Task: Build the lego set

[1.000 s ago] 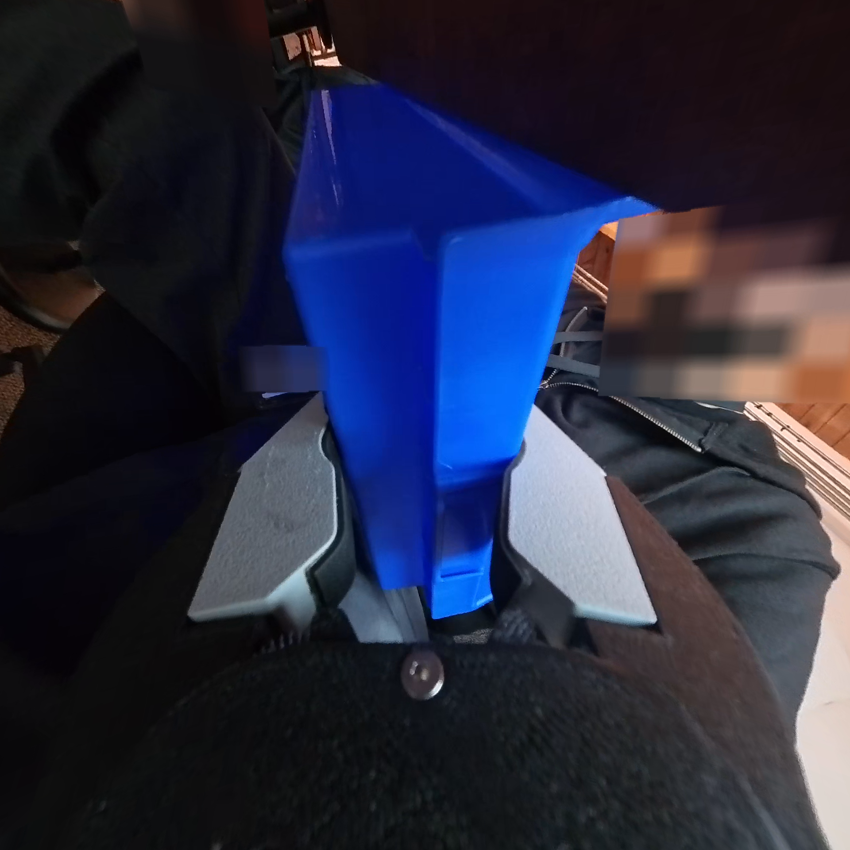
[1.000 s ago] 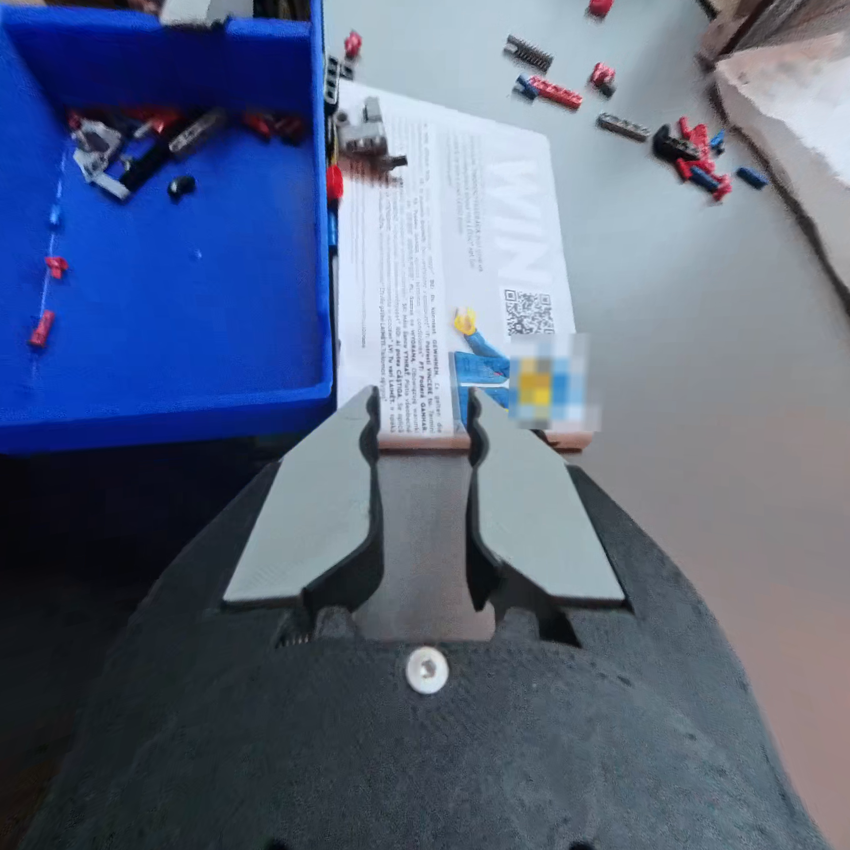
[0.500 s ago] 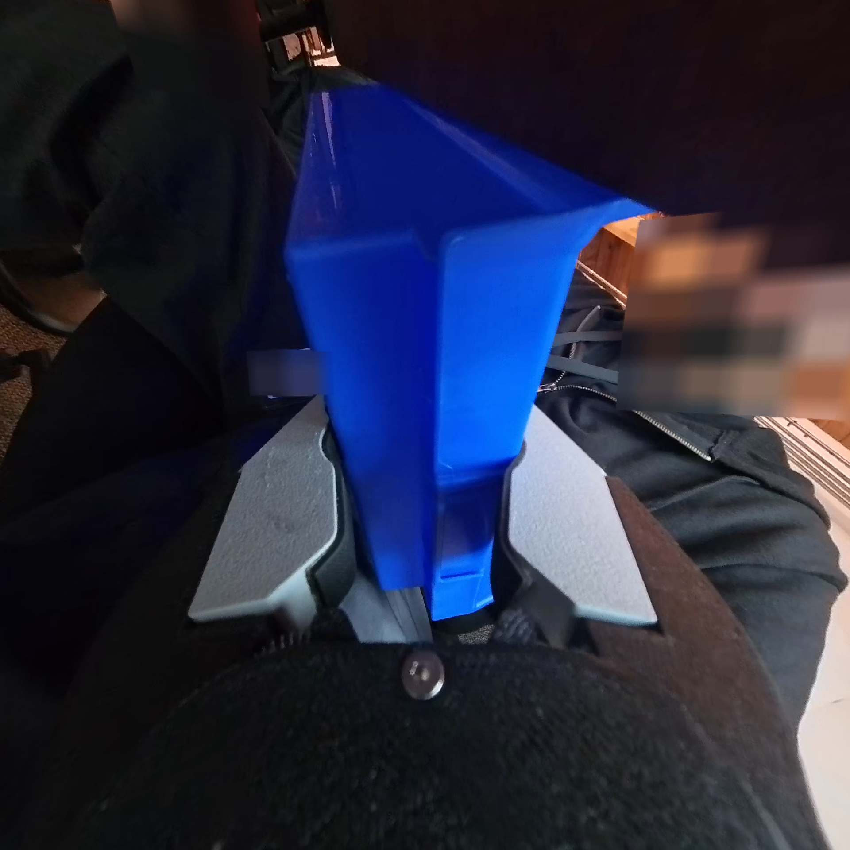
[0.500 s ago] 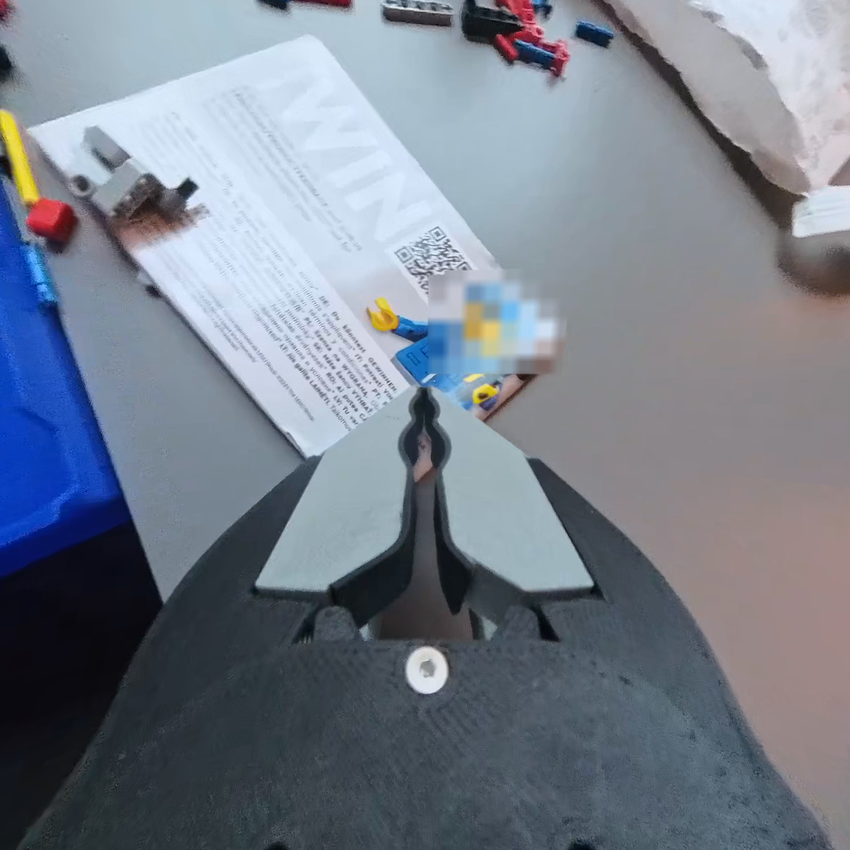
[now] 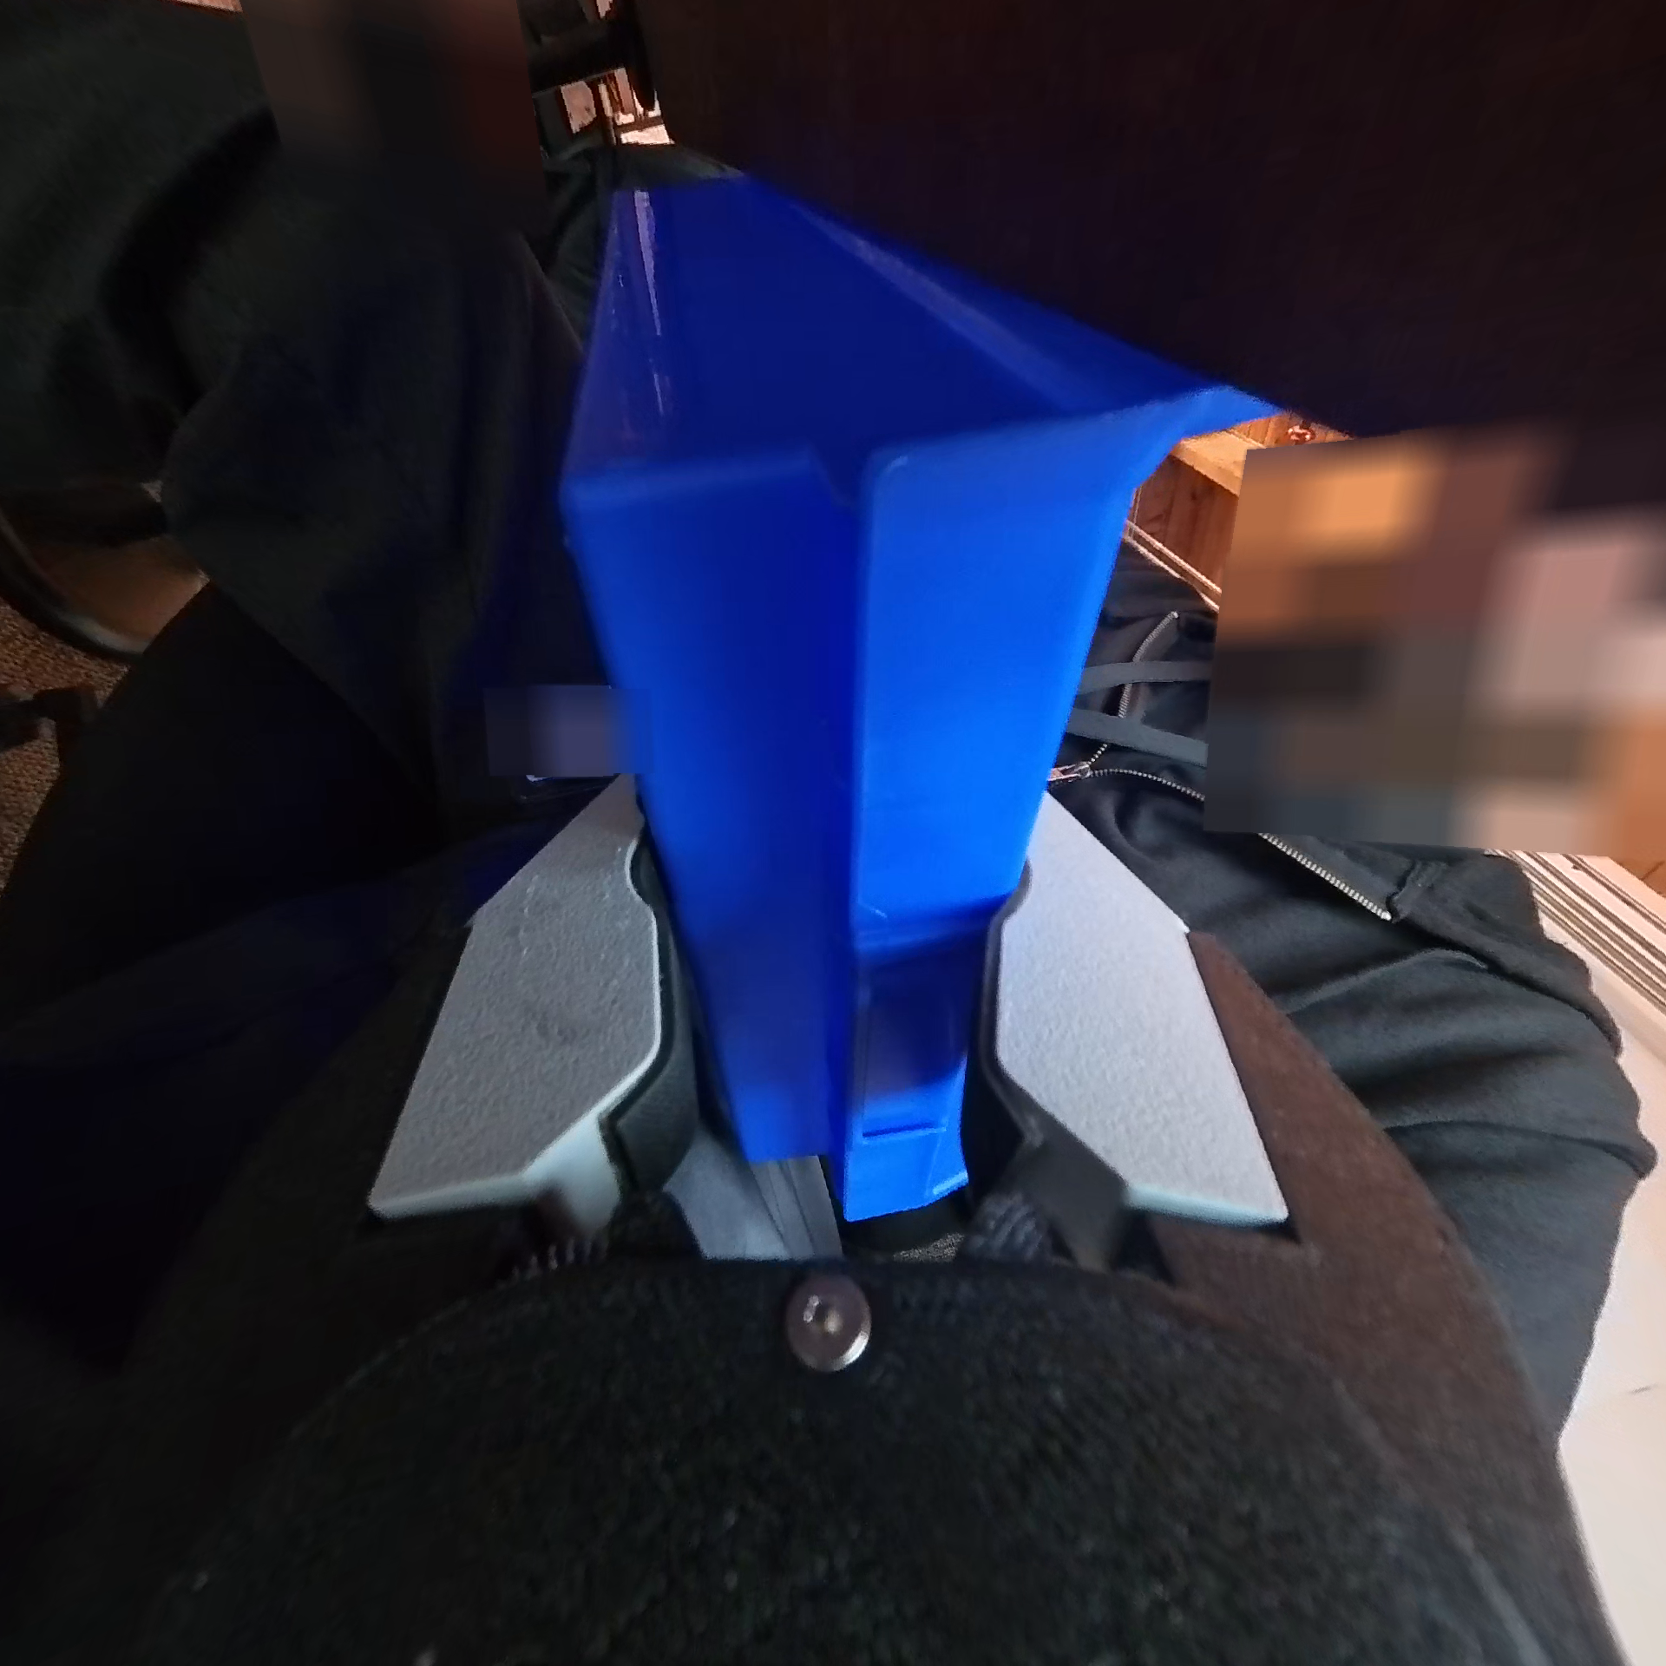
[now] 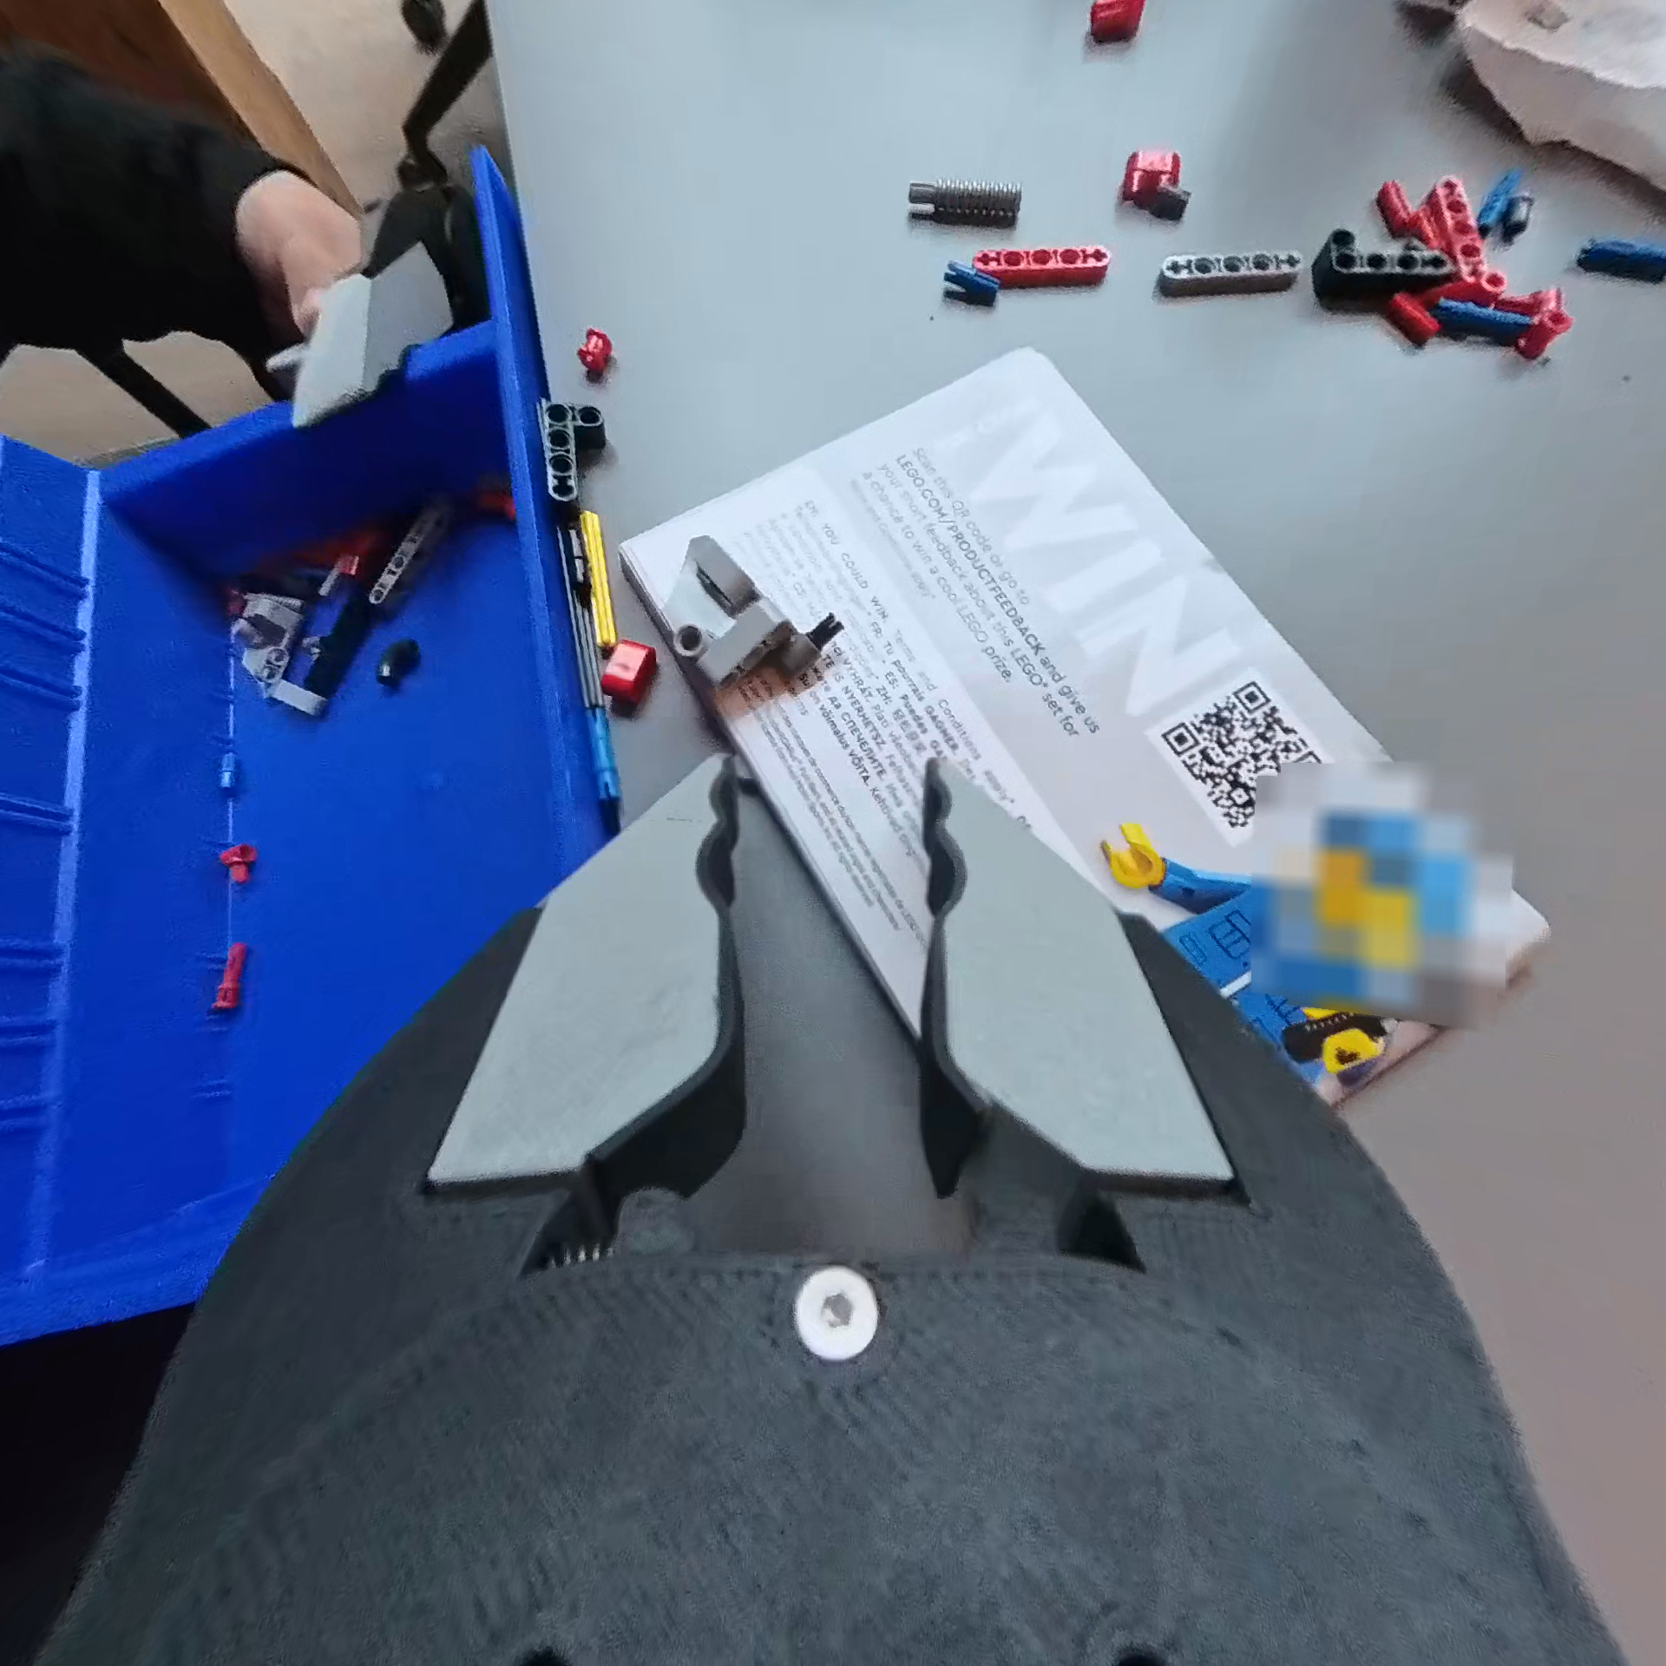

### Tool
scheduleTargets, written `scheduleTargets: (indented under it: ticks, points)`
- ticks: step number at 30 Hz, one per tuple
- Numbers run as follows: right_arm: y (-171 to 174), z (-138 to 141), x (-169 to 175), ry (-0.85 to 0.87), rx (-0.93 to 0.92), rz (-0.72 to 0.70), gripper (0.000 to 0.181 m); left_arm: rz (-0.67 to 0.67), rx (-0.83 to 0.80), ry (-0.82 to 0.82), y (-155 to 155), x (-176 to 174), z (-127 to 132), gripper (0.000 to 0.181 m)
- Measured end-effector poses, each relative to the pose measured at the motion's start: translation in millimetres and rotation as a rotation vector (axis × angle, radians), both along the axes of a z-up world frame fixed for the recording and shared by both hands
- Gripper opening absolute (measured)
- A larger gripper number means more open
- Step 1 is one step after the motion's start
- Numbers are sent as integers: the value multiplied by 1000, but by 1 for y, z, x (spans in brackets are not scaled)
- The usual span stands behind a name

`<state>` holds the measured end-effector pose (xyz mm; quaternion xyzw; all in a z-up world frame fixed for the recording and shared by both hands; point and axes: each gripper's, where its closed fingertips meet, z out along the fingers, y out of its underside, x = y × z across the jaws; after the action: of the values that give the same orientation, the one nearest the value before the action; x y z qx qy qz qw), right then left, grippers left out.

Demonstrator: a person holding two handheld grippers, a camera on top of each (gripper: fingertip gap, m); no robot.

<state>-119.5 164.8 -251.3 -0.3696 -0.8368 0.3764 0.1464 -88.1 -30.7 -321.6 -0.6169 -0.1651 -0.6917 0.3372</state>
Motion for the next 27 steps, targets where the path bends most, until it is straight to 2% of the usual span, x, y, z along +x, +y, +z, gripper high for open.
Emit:
scheduleTargets:
  ticks: [2, 5, 7, 8, 10, 11, 14, 16, 18, 20, 21, 23, 24, 27]
  points:
    - [-12, 5, -3, 10, -3, 42, 56, -2, 1, 1, 0, 0, 0, 70]
    - [-33, 5, -10, 24, 39, 194, 56, -6, 4, 0, 1, 1, 0, 70]
    - [-37, -10, -14, -35, 108, 270, 49, -6, 4, -2, 1, 1, 0, 70]
    - [-39, -12, -15, -46, 102, 300, 38, -7, 3, -3, 1, 1, 0, 70]
    - [-42, -10, -15, -79, 62, 324, 33, -6, 4, -3, 1, 1, 0, 70]
    - [-43, -7, -13, -92, 42, 326, 23, -6, 5, -4, 1, 1, 0, 70]
    - [-49, 13, -11, -8, 5, 316, 23, -7, 7, -3, 0, 1, 0, 70]
    - [-65, 27, 5, -15, -20, 352, 23, -7, 8, -7, 1, 1, -1, 70]
    - [-91, 38, 32, -15, -22, 448, 23, -7, 8, -8, 1, 1, -1, 70]
    - [-111, 26, 52, -43, 31, 495, 24, -9, 9, -7, 1, 1, -1, 70]
    - [-117, 12, 61, -90, 61, 503, 27, -9, 8, -7, 1, 1, 0, 70]
    - [-110, -18, 73, -179, 191, 487, 45, -6, 7, -9, 1, 1, 0, 70]
    - [-104, -24, 73, -166, 240, 454, 46, -4, 6, -11, 1, 1, 0, 70]
    - [-95, -3, 73, -79, 160, 312, 56, -3, 6, -12, 0, 1, 0, 70]
